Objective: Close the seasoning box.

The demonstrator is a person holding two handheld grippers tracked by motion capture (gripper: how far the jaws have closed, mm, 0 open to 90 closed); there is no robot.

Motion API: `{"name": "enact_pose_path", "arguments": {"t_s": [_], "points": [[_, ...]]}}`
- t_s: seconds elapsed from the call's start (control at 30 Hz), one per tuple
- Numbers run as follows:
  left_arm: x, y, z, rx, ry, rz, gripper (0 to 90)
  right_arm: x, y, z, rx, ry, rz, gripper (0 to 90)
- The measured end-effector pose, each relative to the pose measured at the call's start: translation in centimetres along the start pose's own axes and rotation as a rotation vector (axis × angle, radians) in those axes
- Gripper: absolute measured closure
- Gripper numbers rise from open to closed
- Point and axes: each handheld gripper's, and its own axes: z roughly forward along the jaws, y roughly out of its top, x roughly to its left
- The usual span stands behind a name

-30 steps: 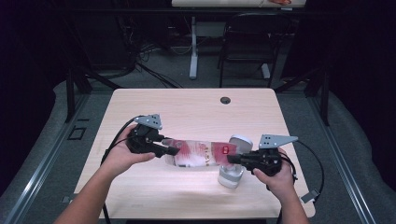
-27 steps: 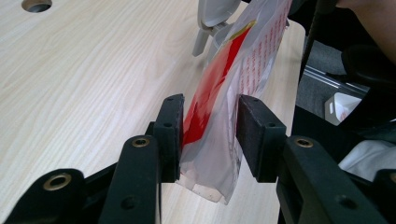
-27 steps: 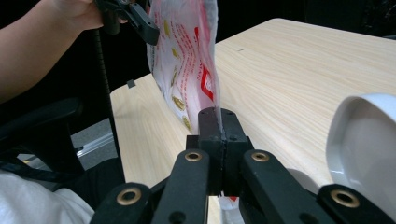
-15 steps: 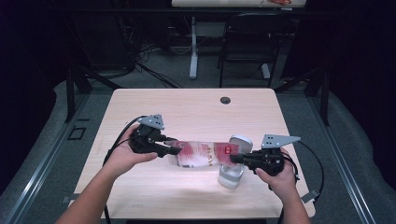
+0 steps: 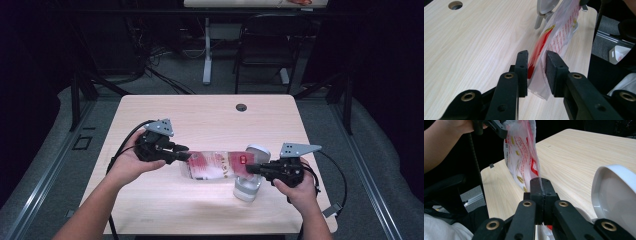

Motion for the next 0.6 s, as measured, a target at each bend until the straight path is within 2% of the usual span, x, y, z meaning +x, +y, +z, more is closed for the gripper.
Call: {"name": "enact_pose_path", "arguments": {"t_s": [0.37, 0.6], "points": [[0.5, -1.6, 0.1, -0.015, 0.012, -0.021, 74.0, 0.2, 1.2, 0.9, 0.030, -0.005, -0.013, 90.0], [0.8, -3.0, 0.2, -0.053, 0.001, -0.049, 74.0, 0.7, 2.1, 1.3, 0.055, -0.019, -0.030, 90.0]]}}
